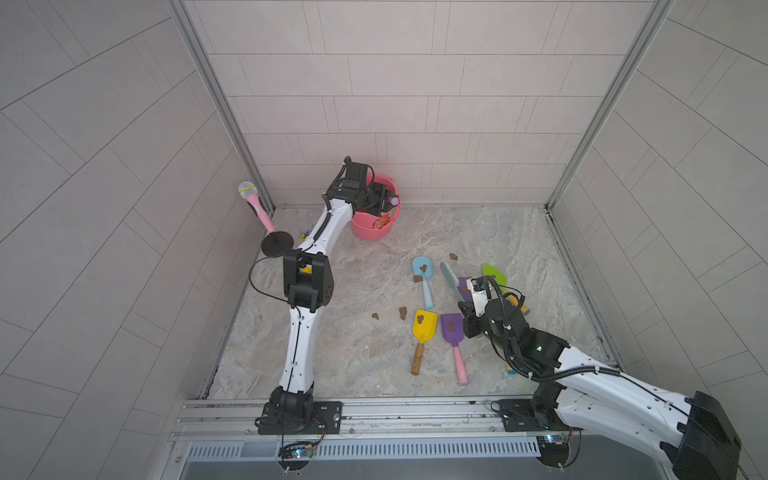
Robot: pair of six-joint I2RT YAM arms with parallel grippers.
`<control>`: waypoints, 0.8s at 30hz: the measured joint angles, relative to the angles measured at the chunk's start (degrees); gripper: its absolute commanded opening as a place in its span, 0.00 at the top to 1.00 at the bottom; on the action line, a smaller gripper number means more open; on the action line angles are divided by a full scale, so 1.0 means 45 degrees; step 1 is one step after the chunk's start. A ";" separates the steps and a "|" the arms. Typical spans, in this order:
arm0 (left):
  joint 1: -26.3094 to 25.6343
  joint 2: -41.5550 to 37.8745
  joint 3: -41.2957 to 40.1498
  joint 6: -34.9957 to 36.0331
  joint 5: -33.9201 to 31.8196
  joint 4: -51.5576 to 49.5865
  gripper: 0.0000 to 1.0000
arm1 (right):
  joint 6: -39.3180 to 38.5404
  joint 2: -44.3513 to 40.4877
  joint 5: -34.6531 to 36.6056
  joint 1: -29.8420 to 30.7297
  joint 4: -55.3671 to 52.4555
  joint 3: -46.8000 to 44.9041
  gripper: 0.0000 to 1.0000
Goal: Brush the soil off the hand trowel and place it into the bucket
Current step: Place the hand trowel in the bucket.
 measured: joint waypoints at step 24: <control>-0.0554 -0.4794 -0.1540 0.6669 -0.3288 -0.3245 0.61 | 0.0641 -0.1039 -0.0461 0.0000 -0.0967 0.0194 1.00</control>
